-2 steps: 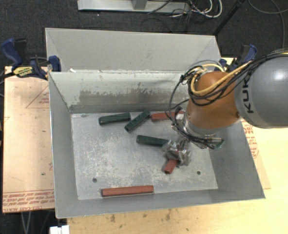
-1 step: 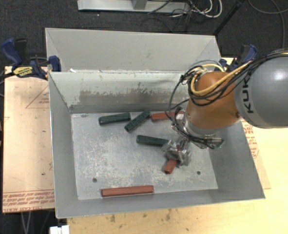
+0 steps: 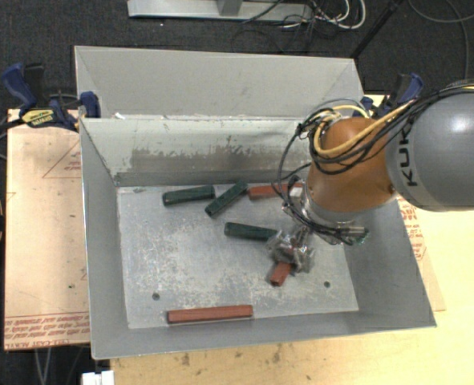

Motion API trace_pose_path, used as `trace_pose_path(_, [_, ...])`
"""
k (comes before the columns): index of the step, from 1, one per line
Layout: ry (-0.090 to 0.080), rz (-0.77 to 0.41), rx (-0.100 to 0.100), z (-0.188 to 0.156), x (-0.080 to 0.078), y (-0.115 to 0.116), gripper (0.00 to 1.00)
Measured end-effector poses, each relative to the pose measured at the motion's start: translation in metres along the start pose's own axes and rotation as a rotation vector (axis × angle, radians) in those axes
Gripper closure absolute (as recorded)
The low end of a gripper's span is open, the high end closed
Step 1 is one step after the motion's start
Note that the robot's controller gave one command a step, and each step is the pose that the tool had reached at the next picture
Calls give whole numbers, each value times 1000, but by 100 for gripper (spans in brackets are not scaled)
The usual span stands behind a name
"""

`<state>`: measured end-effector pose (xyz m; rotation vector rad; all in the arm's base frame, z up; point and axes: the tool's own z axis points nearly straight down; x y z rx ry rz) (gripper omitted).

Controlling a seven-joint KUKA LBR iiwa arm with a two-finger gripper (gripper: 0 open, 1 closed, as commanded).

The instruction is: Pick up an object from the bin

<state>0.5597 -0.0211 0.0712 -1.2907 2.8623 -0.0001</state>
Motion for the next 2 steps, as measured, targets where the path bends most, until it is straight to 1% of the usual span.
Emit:
trace_pose_path(1, [1,0,-1,-2,0,1,100])
trace_pose_path(2, [1,1,-3,-15,0,1,100])
